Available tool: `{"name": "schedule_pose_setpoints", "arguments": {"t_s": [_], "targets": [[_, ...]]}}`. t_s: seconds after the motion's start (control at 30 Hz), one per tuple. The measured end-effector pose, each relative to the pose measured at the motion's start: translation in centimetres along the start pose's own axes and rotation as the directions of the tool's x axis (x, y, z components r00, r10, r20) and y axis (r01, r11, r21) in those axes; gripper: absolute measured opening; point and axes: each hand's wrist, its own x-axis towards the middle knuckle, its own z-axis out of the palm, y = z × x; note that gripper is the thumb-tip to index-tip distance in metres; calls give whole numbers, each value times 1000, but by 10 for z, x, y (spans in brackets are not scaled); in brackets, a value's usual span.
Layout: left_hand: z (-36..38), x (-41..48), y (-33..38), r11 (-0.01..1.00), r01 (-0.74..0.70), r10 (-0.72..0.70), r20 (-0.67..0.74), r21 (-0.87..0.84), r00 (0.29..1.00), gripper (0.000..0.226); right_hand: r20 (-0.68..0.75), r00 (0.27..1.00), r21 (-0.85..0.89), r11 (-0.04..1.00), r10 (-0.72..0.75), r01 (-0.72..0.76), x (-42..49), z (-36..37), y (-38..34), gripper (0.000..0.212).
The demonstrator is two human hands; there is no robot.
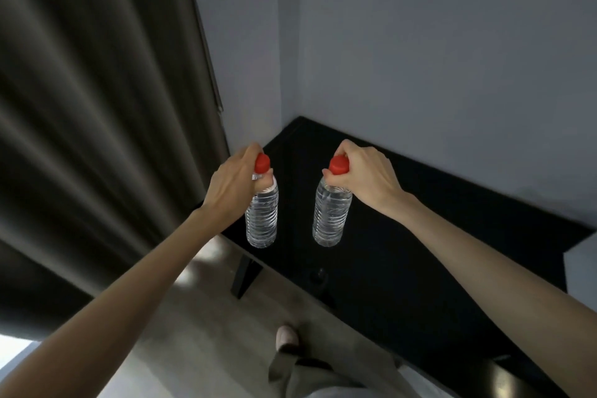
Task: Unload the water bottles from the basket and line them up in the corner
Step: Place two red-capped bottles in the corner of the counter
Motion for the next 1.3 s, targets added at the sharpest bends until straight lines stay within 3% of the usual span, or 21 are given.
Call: {"name": "schedule_pose_setpoints", "arguments": {"t_s": [0.43, 0.83, 1.1, 1.3], "targets": [[53, 177, -67, 988, -151, 144, 148, 35, 978, 19, 79, 983, 197, 964, 169, -181, 157, 69, 72, 27], [131, 358, -103, 969, -248, 240, 278, -9, 930, 22, 8, 934, 241, 905, 358, -350, 271, 92, 141, 21], [182, 454, -119, 979, -138, 181, 329, -151, 927, 19, 23, 907, 242, 878, 420, -413, 343, 120, 172, 27], [216, 496, -131, 965, -181, 240, 371, -187, 897, 18, 16, 876, 233, 850, 482, -472, 378, 139, 193, 29]]}}
